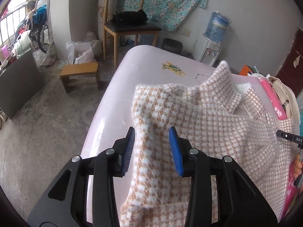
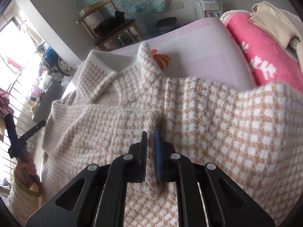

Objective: Fold large clothes

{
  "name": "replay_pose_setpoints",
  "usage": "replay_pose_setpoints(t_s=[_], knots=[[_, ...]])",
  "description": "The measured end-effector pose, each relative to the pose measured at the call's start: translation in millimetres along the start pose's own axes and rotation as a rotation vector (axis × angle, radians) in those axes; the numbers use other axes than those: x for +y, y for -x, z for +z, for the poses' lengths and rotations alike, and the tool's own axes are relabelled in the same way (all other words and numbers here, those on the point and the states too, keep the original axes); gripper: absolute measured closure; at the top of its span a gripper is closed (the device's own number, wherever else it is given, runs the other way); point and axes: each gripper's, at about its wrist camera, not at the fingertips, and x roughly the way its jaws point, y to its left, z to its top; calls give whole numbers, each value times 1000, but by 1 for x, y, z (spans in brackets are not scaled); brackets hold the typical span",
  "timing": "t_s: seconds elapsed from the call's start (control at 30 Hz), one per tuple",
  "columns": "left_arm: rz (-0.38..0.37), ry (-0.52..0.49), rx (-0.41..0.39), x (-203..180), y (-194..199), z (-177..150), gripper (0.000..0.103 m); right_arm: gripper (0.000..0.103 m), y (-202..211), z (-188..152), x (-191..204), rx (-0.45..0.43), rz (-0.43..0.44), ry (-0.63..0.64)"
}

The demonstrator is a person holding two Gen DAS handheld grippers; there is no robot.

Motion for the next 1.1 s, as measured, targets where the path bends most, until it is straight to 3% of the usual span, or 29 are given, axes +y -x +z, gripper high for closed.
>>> replay_pose_setpoints(t_s=[0.1,0.17,0.23,0.3,0.37,0.47,0.57,0.67,0.8,0.87,0.93,1.1], knots=[[-58,-66,-10,-17,19,-9,65,82,15,-7,18,-35,-13,87],[-85,-123,13,-34,20,-16,56,77,13,-14,37,-24,-22,169],[-78,-163,54,-50,11,-27,51,66,4,-24,55,3,-39,244],[-60,-177,117,-58,-5,-41,42,62,-8,-35,65,44,-81,289],[-16,-203,159,-60,-19,-57,39,55,-23,-46,60,98,-121,288],[12,-281,129,-63,-12,-66,35,50,-17,-43,52,113,-106,224],[-15,-285,105,-62,1,-56,25,50,-6,-30,63,91,-114,203],[-1,-292,71,-68,-2,-37,22,49,-5,-13,88,27,-70,223],[-19,-180,119,-67,-37,-11,21,44,-36,3,112,9,-45,234],[9,-139,163,-61,-61,-8,20,44,-59,4,115,34,-73,237],[53,-171,124,-62,-66,-8,19,42,-77,-2,110,58,-78,243],[31,-165,131,-63,-50,-9,19,41,-50,-14,110,45,-74,234]])
